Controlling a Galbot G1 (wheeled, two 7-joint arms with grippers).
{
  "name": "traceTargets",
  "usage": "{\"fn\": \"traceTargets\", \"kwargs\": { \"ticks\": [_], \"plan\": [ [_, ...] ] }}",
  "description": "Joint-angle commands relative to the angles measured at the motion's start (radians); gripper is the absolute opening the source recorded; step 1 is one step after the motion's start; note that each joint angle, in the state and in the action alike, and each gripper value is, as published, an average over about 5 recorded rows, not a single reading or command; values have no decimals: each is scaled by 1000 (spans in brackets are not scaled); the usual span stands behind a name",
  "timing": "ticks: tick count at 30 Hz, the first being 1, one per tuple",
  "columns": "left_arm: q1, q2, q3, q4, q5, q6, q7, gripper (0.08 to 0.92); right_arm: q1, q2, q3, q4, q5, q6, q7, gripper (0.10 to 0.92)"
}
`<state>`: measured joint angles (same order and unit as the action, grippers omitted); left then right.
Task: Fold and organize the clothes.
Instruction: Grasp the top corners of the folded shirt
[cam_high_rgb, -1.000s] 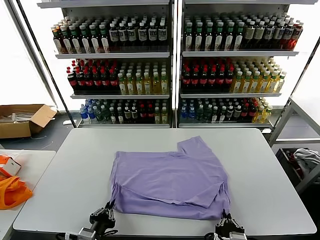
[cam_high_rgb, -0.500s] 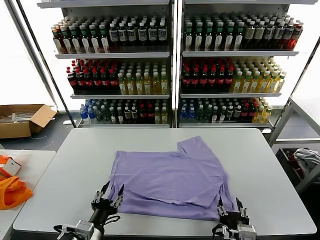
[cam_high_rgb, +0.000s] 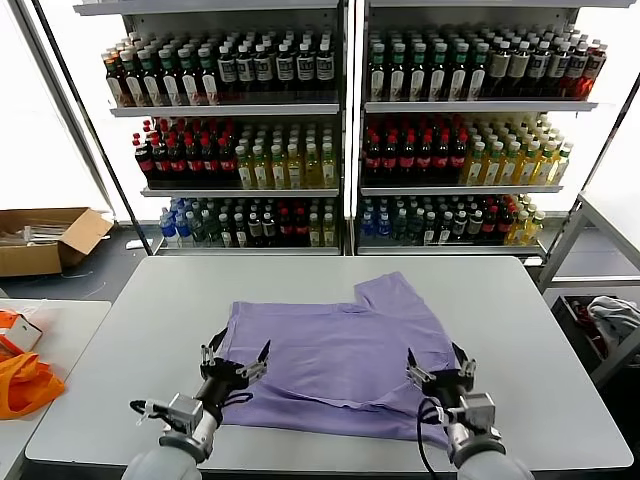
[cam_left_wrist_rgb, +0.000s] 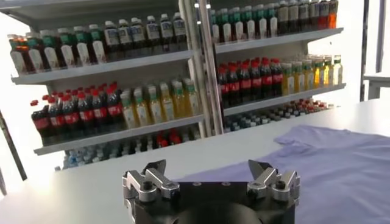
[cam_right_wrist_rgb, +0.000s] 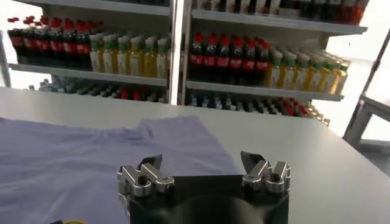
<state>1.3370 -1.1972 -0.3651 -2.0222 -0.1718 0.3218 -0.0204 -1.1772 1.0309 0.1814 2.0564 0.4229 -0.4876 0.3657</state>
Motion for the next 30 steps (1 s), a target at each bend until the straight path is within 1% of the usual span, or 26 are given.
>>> {"fn": "traceTargets", "kwargs": {
  "ticks": [1, 7, 10, 15, 22, 30],
  "plan": [
    [-386, 93, 93, 288, -171, 54, -6, 823, 397, -99, -191, -215, 125, -17, -17, 823],
    [-557, 82, 162, 505, -222, 103, -2, 823, 588, 0, -215, -453, 179, -28, -28, 823],
    [-604, 64, 189, 561, -221, 121, 2, 823, 662, 44, -221, -570, 186, -21, -39, 823],
    [-641, 33, 204, 631, -193, 146, -6, 823, 722, 105, -237, -726, 187, 0, -53, 823],
    [-634, 37, 207, 657, -178, 159, -2, 823, 737, 187, -225, -863, 169, 2, -61, 823],
    [-589, 41, 194, 623, -181, 183, -7, 823, 717, 215, -206, -900, 168, 0, -63, 823]
  ]
}}
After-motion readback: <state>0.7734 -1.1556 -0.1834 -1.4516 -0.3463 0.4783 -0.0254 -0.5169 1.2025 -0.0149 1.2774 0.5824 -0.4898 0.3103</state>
